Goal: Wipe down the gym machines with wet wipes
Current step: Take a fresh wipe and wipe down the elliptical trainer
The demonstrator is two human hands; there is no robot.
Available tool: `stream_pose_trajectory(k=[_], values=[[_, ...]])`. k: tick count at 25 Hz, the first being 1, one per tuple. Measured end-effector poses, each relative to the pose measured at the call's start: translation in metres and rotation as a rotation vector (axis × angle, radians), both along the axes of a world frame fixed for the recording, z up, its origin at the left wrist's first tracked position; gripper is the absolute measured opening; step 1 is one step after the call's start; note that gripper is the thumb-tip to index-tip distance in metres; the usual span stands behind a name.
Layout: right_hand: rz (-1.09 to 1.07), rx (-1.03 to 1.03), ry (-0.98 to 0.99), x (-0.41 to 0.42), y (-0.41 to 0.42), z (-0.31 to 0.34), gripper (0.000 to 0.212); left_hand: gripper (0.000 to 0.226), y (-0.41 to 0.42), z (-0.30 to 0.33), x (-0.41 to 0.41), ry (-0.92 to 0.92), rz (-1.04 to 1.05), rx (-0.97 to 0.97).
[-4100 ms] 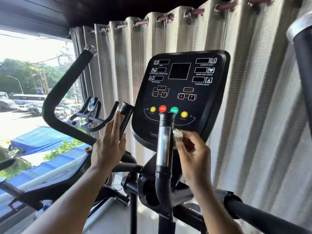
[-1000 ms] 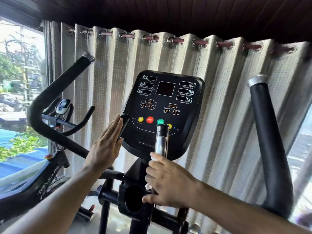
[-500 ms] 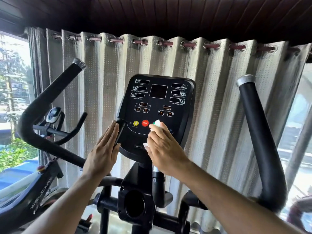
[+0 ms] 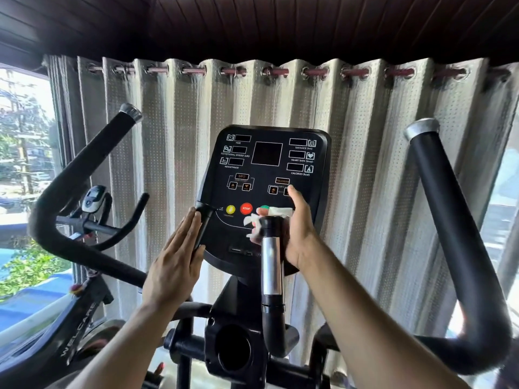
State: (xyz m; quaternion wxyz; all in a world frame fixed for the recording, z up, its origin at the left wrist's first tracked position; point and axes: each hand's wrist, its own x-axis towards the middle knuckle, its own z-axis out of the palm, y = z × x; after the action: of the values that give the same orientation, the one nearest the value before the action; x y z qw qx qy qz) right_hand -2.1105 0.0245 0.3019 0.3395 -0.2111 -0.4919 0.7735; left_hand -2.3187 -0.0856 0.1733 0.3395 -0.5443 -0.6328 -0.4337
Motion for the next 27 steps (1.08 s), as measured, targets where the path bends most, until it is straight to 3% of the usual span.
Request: stream_pose_trajectory(k=[3, 8, 11, 17, 19, 21, 24, 27], values=[[0.039, 0.034, -0.027, -0.006, 0.004, -0.011, 0.078, 0.067, -0.002, 0.003, 0.003, -0.016, 0.027, -0.016], [0.192, -0.1, -0.026, 0.014, -0.011, -0.08, 0.044, 0.067, -0.003, 0.003, 0.004, -0.014, 0.019, -0.005], [0.201, -0.08, -0.06, 0.036, -0.03, -0.119, 0.051, 0.064, -0.003, 0.001, 0.005, -0.027, 0.03, -0.013], [0.043, -0.078, 0.066, 0.002, -0.012, -0.047, 0.05, 0.07, -0.004, 0.003, 0.005, 0.003, 0.043, -0.009], [-0.072, -0.023, 0.023, -0.012, 0.005, -0.029, 0.05, 0.071, -0.004, 0.002, 0.005, 0.007, 0.047, -0.011], [-0.305, 0.205, -0.088, -0.019, 0.009, -0.041, 0.054, 0.072, -0.003, 0.001, 0.004, 0.013, 0.04, -0.003], [-0.72, 0.81, -0.143, -0.014, -0.014, -0.083, 0.047, 0.072, -0.001, 0.0, 0.001, 0.0, 0.022, -0.001], [-0.797, 1.418, -0.189, -0.006, -0.017, -0.113, 0.052, 0.073, 0.001, -0.002, 0.0, -0.002, -0.004, -0.011]])
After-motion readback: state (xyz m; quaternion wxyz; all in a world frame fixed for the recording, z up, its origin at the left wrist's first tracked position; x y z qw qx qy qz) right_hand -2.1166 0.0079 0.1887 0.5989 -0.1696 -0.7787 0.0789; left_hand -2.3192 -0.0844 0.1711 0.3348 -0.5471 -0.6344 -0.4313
